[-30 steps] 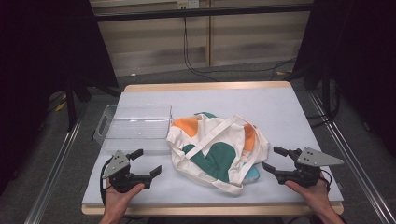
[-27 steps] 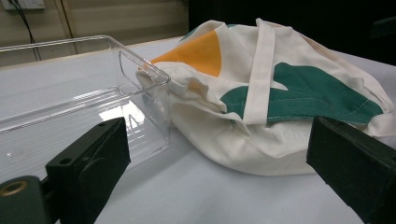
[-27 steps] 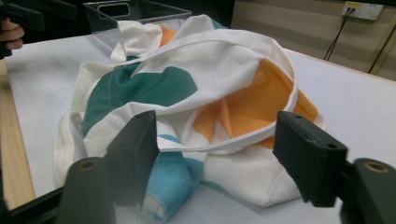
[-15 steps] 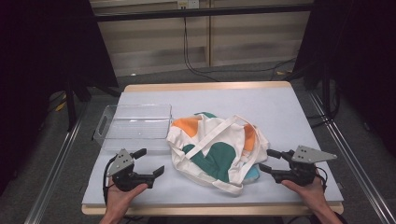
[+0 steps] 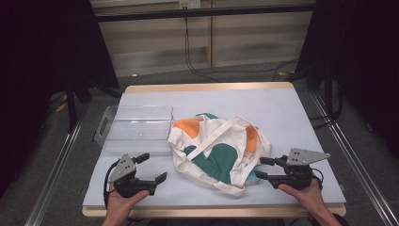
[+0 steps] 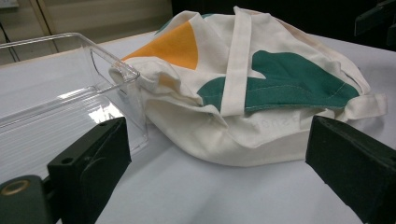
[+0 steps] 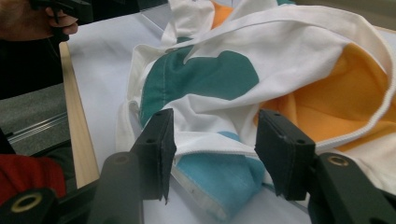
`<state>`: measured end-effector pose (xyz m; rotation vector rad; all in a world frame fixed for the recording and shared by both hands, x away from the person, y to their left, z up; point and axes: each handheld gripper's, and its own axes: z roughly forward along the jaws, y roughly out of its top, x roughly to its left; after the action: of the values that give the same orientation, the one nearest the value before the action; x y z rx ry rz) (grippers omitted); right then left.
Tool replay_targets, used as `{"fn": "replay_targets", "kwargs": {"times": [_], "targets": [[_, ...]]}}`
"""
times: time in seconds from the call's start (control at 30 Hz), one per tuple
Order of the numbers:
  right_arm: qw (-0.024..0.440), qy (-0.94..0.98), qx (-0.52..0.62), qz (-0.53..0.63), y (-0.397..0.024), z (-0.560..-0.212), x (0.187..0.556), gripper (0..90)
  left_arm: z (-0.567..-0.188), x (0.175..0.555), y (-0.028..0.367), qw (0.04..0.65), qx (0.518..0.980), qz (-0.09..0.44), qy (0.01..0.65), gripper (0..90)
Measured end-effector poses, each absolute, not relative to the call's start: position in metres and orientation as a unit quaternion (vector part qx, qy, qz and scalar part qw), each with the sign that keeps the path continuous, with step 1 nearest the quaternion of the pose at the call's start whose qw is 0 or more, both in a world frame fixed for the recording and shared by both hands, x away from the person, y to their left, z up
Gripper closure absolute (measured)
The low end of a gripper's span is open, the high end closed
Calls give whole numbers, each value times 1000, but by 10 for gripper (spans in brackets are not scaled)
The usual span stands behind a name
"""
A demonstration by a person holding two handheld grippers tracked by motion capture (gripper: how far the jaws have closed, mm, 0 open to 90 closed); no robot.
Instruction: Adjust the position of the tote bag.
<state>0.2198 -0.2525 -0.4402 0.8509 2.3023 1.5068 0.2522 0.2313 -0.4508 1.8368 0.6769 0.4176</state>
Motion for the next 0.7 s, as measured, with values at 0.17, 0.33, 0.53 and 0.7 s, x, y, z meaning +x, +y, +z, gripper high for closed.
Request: {"fn": "replay_targets", "kwargs": {"times": [0.17,0.33,0.53,0.7], "targets": [[110,804,279,514,-244,-436,226,497,-452,255,231,535,776,172,288,64],[92,817,267,504,-239,-431,232,529,-453,257,229,528,780,168,290,64],[78,826,260,494,-232,-427,235,550,-453,257,230,526,782,171,288,64],[52,839,244,483,-224,-428,241,553,-454,258,229,528,785,162,279,64]]}}
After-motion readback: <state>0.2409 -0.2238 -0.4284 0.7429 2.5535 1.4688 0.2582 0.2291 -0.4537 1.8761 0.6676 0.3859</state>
